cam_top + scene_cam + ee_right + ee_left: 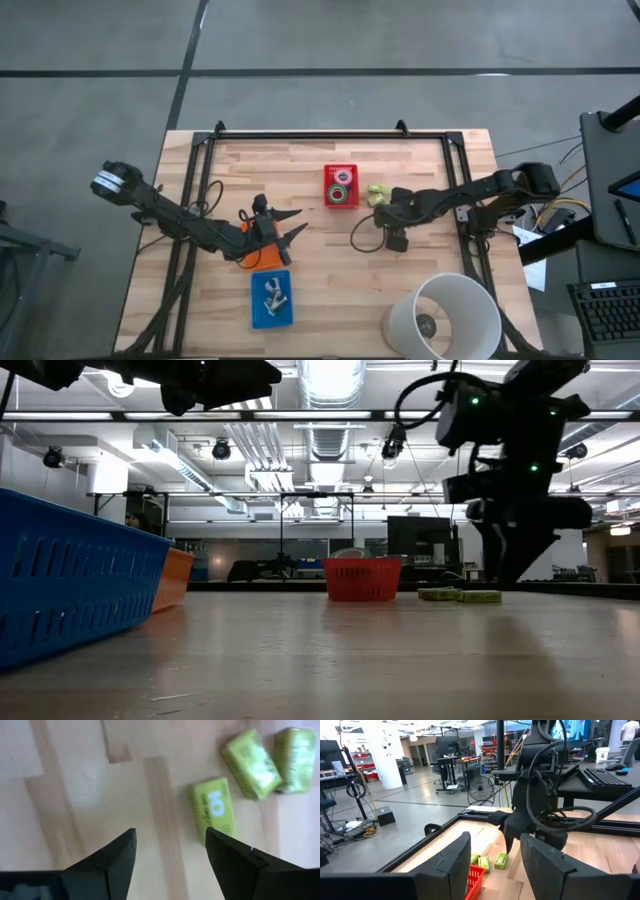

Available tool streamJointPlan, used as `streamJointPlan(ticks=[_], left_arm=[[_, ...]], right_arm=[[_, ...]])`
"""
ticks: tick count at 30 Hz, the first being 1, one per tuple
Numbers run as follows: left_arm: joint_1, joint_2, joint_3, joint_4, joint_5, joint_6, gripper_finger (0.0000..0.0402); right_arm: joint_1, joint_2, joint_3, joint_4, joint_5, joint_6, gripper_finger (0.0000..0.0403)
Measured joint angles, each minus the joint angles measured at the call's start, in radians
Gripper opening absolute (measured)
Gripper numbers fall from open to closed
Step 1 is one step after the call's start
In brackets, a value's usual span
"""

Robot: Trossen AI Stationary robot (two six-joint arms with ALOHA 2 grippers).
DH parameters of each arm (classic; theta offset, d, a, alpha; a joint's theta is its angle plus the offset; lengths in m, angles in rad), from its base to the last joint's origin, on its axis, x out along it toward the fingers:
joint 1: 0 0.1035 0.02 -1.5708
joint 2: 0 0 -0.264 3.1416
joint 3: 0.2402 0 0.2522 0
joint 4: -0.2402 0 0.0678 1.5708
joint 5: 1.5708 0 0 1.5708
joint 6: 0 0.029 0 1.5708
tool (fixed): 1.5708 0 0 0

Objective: Pick and place Stapler, Stapler remover, tape
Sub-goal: Put the bottom green staple box into the orange bin

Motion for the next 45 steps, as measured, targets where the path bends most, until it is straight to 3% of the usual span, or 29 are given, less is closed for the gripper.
streamJointPlan(ticks=[5,18,31,45], left_arm=[[0.0,0.0,0.0,0.0,0.0,0.0,0.0175],[0.0,0.0,0.0,0.0,0.0,-0.017,0.0175],[0.0,0.0,0.0,-0.003,0.0,-0.018,0.0175],[0.0,0.0,0.0,-0.008,0.0,-0.026,0.0175]], right_arm=[[-0.011,-0.091,-0.073,0.078,0.101,-0.047,0.0226],[-0.176,-0.129,-0.175,0.222,-0.05,-0.177,0.0224],[-0.236,-0.068,-0.226,0.353,-0.149,-0.231,0.0221],[-0.236,-0.068,-0.221,0.357,-0.192,-0.209,0.011]])
